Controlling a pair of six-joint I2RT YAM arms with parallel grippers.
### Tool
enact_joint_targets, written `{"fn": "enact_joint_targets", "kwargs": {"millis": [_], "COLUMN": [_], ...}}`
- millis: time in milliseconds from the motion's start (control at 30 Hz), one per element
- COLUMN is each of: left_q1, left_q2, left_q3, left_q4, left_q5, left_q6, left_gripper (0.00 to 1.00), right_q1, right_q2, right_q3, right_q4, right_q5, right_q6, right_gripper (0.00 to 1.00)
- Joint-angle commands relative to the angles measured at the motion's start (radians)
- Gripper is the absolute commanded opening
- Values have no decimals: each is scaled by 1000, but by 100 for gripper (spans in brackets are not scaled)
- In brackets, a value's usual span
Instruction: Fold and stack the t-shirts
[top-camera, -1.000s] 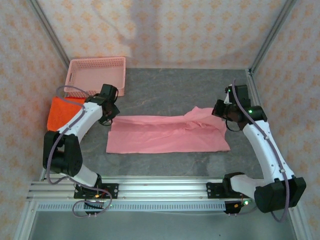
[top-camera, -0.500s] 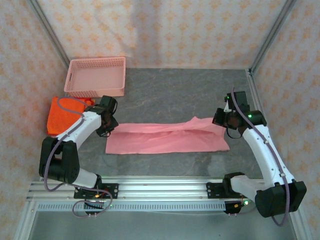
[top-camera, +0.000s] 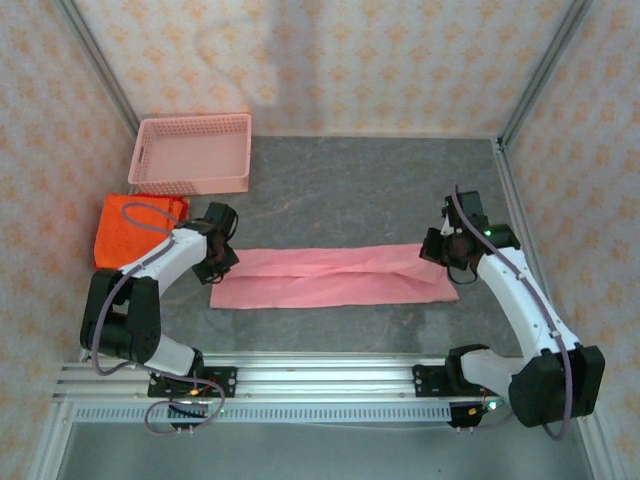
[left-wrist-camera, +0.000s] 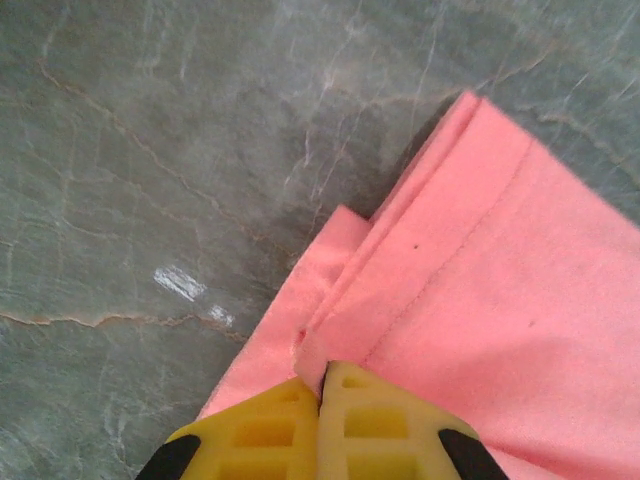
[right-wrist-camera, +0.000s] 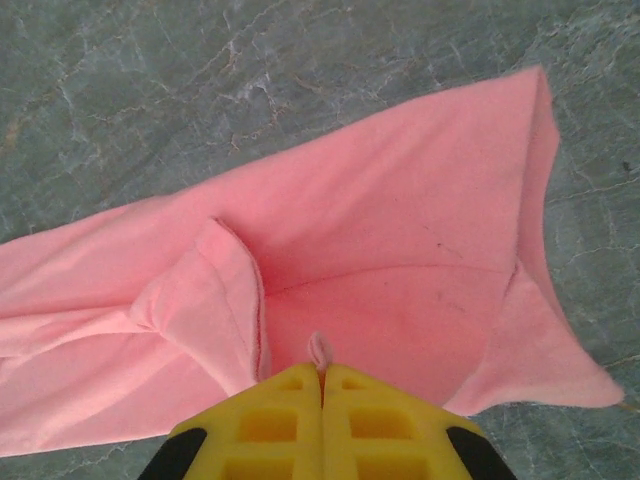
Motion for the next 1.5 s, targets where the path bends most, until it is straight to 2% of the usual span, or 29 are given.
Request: {"fn": "enact_joint_targets", "kwargs": {"millis": [0, 500, 967, 1033, 1133, 1167, 1200, 1267, 1333, 1400, 1467], "left_q1": [-4, -4, -4, -4, -4, -3, -4, -4, -3, -5, -10], "left_q2": [34, 66, 61, 67, 69, 66, 61, 39, 13, -18, -46], "left_q3": [-18, -33, -14, -17, -20, -21, -21, -18, -13, -7, 1], "left_q4": [6, 15, -1, 4, 8, 8, 6, -11, -32, -50, -58], "left_q5": [-27, -61, -80, -82, -78, -80, -83, -98, -117, -135, -146], "left_q6": [-20, -38, -41, -43, -48, -50, -51, -54, -56, -58, -59], "left_gripper": [0, 1, 1, 2, 11, 15, 19, 29, 41, 56, 71], "right_q1": [4, 4, 4, 4, 4, 4, 5, 4, 4, 4, 6], "right_q2": [13, 81, -90, -89, -69, -61, -52, -37, -41, -49, -40], "right_q3": [-19, -99, -55, -69, -94, -101, -107, -109, -99, -82, -63], "right_q4": [32, 29, -142, -135, -103, -87, -73, -53, -49, -42, -28], "right_q5": [-12, -57, -104, -108, -137, -148, -155, -161, -133, -97, -85], "right_q6": [16, 24, 3, 6, 16, 19, 22, 26, 28, 26, 23], "right_gripper": [0, 0, 0, 0, 0, 2, 8, 35, 52, 61, 64]}}
